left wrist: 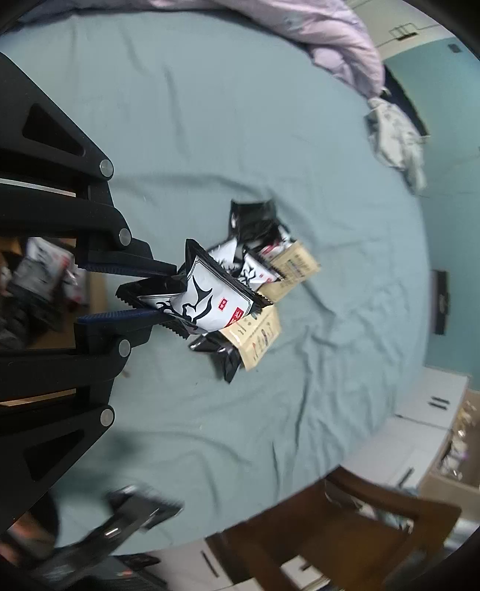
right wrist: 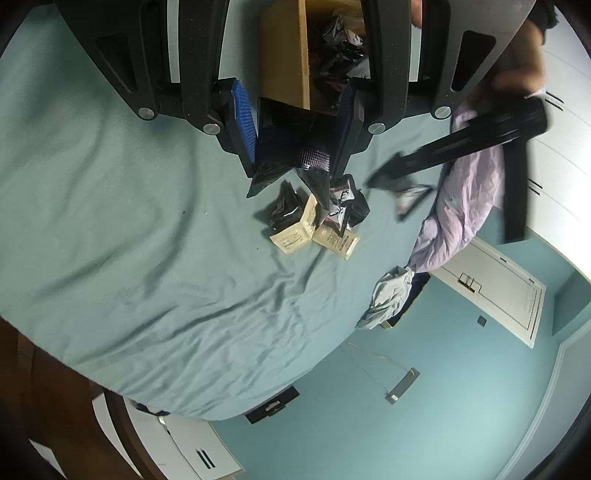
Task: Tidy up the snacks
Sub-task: 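Grasp a white packet with the left tool while the right tool holds its packet, then lower both held packets into the cardboard box and open both tools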
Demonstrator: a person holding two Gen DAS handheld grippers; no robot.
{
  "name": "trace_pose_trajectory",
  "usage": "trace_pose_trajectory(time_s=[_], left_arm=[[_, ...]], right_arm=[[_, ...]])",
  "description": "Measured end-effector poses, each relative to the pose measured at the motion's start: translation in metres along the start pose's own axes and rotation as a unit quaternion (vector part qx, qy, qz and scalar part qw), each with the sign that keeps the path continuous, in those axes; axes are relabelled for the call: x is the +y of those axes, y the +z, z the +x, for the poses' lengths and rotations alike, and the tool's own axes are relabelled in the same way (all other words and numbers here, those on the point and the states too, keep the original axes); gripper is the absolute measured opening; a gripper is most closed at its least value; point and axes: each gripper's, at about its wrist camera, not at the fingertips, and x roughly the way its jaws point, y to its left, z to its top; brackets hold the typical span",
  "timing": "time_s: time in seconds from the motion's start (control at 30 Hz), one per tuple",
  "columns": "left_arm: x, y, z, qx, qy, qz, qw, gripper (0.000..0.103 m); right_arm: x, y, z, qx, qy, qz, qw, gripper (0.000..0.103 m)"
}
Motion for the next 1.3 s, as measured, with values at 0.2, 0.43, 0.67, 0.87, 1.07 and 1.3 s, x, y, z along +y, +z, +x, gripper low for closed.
trace_pose_trajectory(time_s=[0.2, 0.43, 0.67, 0.87, 1.07, 1.3], left_arm=[[0.007, -0.041, -0.041, -0.027, -0.008, 0.054, 0.9982, 0.015], [0.016, -0.098, -0.058, -0.049, -0.009, 0.095, 0.9943, 0.016], [0.003, -0.118, -0.043, 0.002, -0.022, 0.116, 0.9930, 0.016], [0.001, -0.128, -0.038, 0.022, -0.027, 0.124, 0.9917, 0.016], [-0.002, -0.135, -0.030, 0.054, -0.034, 0.136, 0.9887, 0.016], [-0.005, -0.142, -0.001, 0.107, -0.028, 0.132, 0.9851, 0.016]], right_arm=[[0.015, -0.005, -0.004, -0.003, -0.019, -0.037, 0.999, 0.036], [0.036, -0.016, -0.017, -0.011, -0.021, -0.079, 0.997, 0.037], [0.044, -0.020, -0.009, -0.006, -0.042, -0.104, 0.994, 0.037], [0.057, -0.024, -0.011, -0.008, -0.051, -0.132, 0.990, 0.037], [0.070, -0.031, -0.007, -0.003, -0.054, -0.171, 0.984, 0.037], [0.079, -0.036, -0.001, -0.004, -0.060, -0.202, 0.978, 0.037]])
